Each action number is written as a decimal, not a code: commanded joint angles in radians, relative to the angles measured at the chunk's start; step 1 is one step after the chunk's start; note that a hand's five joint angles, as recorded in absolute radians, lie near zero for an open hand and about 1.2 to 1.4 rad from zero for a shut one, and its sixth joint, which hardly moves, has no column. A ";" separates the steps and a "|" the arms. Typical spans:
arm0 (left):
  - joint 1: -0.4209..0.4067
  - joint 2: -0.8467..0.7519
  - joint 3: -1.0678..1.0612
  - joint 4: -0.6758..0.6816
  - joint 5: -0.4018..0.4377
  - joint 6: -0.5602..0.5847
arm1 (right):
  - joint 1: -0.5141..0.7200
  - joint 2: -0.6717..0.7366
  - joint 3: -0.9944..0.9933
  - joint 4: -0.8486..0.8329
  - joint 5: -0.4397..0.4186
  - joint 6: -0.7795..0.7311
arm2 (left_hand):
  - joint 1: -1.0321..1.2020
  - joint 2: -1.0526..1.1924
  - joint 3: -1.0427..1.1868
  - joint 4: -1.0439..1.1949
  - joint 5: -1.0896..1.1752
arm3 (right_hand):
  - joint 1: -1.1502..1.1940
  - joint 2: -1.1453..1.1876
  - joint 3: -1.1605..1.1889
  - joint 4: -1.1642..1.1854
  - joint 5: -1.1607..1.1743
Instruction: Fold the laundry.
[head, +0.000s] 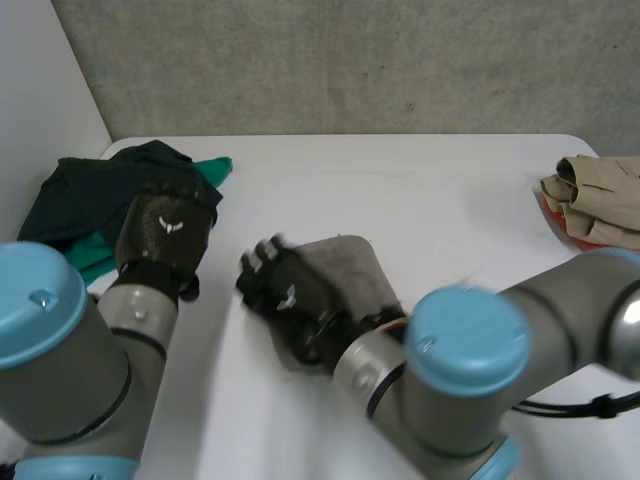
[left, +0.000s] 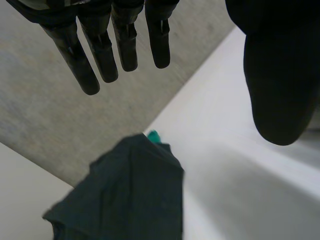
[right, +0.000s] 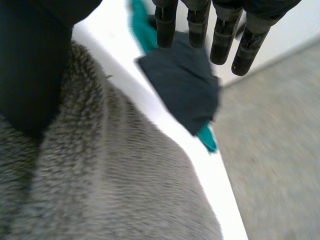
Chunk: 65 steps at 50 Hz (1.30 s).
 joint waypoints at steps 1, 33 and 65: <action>-0.024 -0.066 0.166 0.012 0.003 -0.042 | -0.190 -0.222 0.022 0.106 0.012 0.520 | -0.025 -0.009 -0.015 -0.002 0.010 | -0.027 -0.049 -0.045 -0.062 -0.076; -0.212 -0.537 0.626 -0.317 0.120 -0.380 | -0.350 -0.035 -0.216 0.458 0.125 0.685 | -0.007 0.009 0.003 0.016 0.027 | -0.027 -0.049 -0.045 -0.062 -0.076; -0.193 -0.585 0.562 -0.336 -0.020 -0.010 | -0.296 0.212 -0.291 0.458 0.052 0.508 | -0.004 0.012 0.006 0.019 0.030 | -0.027 -0.049 -0.045 -0.062 -0.076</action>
